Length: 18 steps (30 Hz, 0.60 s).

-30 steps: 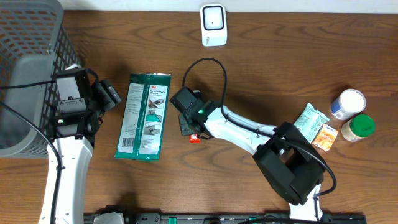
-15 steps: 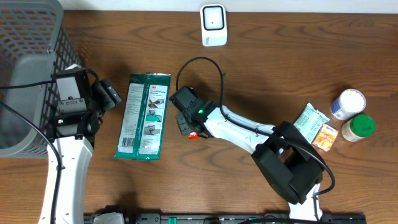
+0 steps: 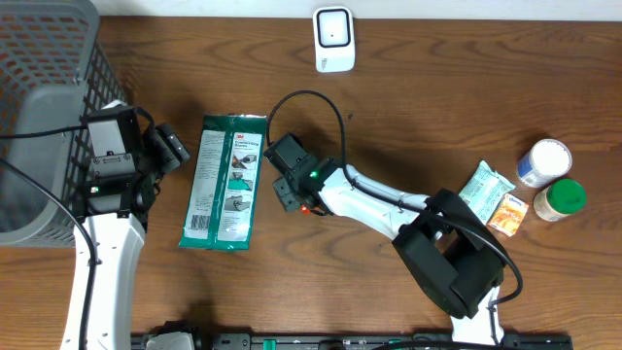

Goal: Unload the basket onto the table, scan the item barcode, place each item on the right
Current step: 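Close the right gripper on the Nescafé stick's end, then lift the Nescafé stick with the right gripper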

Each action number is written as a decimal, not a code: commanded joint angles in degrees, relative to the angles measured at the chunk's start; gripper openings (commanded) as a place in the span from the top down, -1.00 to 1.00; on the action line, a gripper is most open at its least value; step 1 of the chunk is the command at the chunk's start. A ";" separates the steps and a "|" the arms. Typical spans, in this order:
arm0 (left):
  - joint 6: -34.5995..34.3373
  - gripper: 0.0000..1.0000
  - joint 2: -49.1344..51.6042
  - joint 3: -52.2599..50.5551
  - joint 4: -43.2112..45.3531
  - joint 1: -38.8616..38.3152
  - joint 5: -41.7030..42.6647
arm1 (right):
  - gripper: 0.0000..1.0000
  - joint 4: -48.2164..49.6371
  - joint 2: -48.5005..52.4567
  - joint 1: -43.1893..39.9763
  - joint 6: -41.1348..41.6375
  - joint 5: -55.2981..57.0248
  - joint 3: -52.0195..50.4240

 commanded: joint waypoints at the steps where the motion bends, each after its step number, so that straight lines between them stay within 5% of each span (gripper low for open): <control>1: -0.35 -0.77 -0.52 1.46 -0.02 0.20 -0.72 | -0.24 -1.77 0.57 -0.98 -1.55 0.70 1.55; 12: -0.35 -0.76 -0.52 1.46 -0.02 0.20 -0.72 | -0.61 -17.29 -3.96 -1.79 -4.55 -1.03 11.76; 18: -0.35 -0.76 -0.52 1.46 -0.02 0.20 -0.72 | -0.36 -19.78 -4.07 -3.61 -5.16 -14.43 12.66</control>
